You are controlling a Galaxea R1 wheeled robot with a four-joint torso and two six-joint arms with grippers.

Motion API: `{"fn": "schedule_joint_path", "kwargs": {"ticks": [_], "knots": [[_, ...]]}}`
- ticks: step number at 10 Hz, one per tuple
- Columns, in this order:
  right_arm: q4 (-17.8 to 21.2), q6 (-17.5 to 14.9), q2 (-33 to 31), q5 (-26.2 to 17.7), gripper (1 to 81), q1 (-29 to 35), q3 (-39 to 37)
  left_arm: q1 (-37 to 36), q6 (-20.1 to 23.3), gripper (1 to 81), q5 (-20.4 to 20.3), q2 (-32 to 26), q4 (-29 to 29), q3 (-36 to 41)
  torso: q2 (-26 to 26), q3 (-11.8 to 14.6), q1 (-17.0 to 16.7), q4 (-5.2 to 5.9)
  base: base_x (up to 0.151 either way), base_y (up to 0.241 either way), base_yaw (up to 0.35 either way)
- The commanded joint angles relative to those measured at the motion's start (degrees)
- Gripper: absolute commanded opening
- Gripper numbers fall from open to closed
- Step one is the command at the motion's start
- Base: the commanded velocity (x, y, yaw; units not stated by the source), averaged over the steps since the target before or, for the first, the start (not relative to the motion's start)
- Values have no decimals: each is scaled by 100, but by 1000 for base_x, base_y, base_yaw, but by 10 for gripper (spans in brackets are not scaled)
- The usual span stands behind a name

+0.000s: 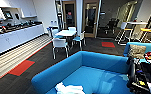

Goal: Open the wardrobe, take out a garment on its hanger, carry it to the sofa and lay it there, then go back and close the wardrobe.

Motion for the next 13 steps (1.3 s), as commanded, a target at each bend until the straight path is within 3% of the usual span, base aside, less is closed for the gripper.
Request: {"fn": "schedule_joint_path", "kwargs": {"ticks": [1,5,13], "knots": [[7,-5,15,-199,811,120,33,-169,46,811,-103,110,94,-193,0,0,7,0,0,0,0],[-1,-5,94,-217,811,120,-63,-90,46,811,-367,233,130,-500,0,2,7,0,-16,0,0],[-45,-40,41,-305,811,-11,-547,-20,46,811,-420,278,138,-720,-2,5,7,-2,-87,0,0]]}}
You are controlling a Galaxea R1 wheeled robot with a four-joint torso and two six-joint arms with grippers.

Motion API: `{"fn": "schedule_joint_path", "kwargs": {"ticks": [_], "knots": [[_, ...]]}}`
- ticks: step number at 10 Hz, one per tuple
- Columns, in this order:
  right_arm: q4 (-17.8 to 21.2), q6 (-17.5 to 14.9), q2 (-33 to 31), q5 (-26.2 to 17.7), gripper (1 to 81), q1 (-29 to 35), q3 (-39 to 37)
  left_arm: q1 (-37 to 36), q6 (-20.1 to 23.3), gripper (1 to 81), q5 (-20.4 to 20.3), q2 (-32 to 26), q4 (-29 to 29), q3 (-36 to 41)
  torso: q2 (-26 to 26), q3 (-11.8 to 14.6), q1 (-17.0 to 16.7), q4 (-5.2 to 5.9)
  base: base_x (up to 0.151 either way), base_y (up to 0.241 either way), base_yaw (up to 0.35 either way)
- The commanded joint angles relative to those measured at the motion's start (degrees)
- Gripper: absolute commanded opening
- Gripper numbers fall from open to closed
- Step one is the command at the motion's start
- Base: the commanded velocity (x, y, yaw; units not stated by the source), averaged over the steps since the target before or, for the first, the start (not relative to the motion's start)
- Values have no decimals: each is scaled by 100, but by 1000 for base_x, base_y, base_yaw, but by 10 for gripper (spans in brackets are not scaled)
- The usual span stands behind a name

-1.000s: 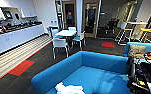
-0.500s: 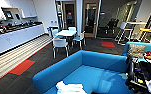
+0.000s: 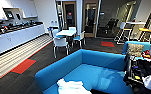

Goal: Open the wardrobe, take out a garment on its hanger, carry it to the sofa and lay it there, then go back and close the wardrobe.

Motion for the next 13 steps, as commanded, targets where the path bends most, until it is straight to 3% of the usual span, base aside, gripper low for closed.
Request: {"fn": "schedule_joint_path", "kwargs": {"ticks": [1,9,13], "knots": [[-22,-24,-96,-261,811,68,-180,-214,44,811,73,-92,88,10,0,0,7,0,-99,0,0],[-13,-24,-78,-261,811,67,-163,-213,52,811,82,-92,88,10,-5,2,7,0,-96,0,0],[-22,-24,-60,-261,811,59,-154,-205,26,811,91,-92,194,-16,-9,2,7,0,0,0,0]]}}
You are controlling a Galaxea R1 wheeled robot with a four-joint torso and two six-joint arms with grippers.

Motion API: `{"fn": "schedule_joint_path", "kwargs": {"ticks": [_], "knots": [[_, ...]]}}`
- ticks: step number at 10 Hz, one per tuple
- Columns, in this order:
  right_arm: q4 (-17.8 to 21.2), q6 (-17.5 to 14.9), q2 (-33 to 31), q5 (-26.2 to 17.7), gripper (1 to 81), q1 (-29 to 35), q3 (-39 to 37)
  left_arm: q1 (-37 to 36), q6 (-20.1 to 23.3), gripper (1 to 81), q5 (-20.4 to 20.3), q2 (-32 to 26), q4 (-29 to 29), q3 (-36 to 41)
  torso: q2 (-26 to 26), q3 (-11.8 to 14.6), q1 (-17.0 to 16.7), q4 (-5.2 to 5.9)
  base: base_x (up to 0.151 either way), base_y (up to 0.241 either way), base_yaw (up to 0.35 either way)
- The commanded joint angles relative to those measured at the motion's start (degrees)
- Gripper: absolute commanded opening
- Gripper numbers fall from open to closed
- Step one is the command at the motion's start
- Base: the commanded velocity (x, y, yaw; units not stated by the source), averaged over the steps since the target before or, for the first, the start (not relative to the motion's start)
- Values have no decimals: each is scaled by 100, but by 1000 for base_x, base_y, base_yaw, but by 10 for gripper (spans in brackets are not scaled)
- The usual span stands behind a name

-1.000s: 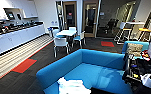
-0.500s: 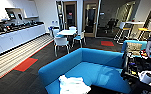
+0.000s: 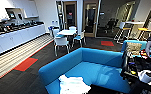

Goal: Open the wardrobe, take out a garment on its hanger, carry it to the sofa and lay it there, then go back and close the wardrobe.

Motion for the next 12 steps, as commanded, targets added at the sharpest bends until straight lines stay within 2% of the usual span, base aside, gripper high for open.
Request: {"fn": "schedule_joint_path", "kwargs": {"ticks": [1,8,12], "knots": [[-22,-10,-3,-256,811,83,28,-201,26,811,93,-100,83,-85,0,0,1,0,0,0,0],[-13,-10,76,-256,811,92,1,-148,44,811,93,67,135,-341,0,0,1,0,0,0,0],[-13,-10,76,-256,811,101,28,-148,44,811,93,67,126,-350,0,0,1,0,0,0,165]]}}
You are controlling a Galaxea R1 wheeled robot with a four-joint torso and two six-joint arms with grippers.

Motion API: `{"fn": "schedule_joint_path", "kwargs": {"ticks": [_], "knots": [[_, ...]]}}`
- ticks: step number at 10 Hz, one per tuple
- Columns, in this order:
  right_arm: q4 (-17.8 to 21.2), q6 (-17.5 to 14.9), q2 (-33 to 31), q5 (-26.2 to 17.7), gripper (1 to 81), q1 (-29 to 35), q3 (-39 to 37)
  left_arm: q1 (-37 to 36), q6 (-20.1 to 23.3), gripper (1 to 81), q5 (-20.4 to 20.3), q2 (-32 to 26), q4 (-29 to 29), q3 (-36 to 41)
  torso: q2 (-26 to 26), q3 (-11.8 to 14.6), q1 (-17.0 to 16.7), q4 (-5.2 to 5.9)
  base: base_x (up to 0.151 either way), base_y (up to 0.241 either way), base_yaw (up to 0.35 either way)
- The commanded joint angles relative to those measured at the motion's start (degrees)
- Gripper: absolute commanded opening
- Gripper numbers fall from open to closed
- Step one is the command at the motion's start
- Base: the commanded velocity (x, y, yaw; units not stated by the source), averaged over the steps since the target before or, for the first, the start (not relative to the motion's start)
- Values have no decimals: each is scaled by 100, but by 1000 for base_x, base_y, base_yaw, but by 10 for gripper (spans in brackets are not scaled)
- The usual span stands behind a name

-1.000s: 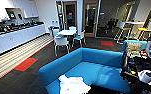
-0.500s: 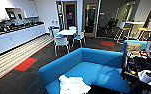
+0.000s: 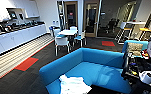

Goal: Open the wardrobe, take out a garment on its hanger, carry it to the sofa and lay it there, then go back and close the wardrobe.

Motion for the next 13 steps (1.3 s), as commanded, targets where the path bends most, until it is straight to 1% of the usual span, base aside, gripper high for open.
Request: {"fn": "schedule_joint_path", "kwargs": {"ticks": [1,4,7,10,13], "knots": [[-13,-10,-12,-248,811,111,20,-186,46,811,106,-110,124,54,0,0,1,0,0,0,179],[-13,-10,-12,-248,811,111,20,-186,46,811,107,-75,177,10,2,0,1,-2,0,0,179],[-21,-37,32,-256,811,129,3,-151,46,811,98,66,185,-306,0,0,1,-2,0,0,179],[-22,-46,50,-459,811,138,3,-142,46,811,98,110,185,-385,0,0,1,-2,0,0,180],[-48,-63,94,-476,811,155,38,-151,46,811,98,205,186,-586,0,0,1,-2,0,0,184]]}}
